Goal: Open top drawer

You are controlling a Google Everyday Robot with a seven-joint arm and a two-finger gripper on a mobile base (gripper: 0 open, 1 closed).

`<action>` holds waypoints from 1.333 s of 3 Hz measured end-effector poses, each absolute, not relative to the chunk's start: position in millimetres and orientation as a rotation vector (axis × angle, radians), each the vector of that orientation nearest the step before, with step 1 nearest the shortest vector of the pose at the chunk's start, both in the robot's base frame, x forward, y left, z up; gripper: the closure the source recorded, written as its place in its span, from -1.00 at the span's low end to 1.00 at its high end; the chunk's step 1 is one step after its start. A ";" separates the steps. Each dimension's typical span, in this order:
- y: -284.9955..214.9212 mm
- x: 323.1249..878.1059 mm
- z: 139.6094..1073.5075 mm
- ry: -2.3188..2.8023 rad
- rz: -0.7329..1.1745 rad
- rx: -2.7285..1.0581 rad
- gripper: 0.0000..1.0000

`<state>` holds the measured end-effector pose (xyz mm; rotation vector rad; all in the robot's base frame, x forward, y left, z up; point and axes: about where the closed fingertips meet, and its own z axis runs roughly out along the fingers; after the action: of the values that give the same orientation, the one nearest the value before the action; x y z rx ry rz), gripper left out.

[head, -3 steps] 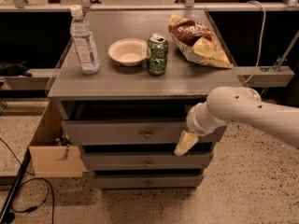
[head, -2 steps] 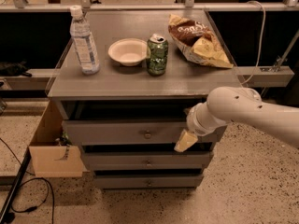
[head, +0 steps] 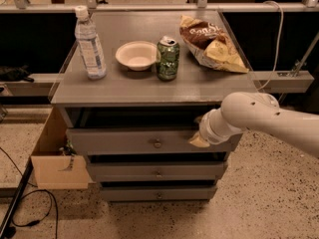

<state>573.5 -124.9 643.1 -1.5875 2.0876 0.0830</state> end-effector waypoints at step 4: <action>-139.0 555.3 659.8 2.090 0.094 -1.626 1.00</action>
Offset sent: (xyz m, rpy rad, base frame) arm -0.1083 -0.0849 0.0604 -0.0690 0.1515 0.0844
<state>555.3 -139.0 659.8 -1.6257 2.0896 0.0939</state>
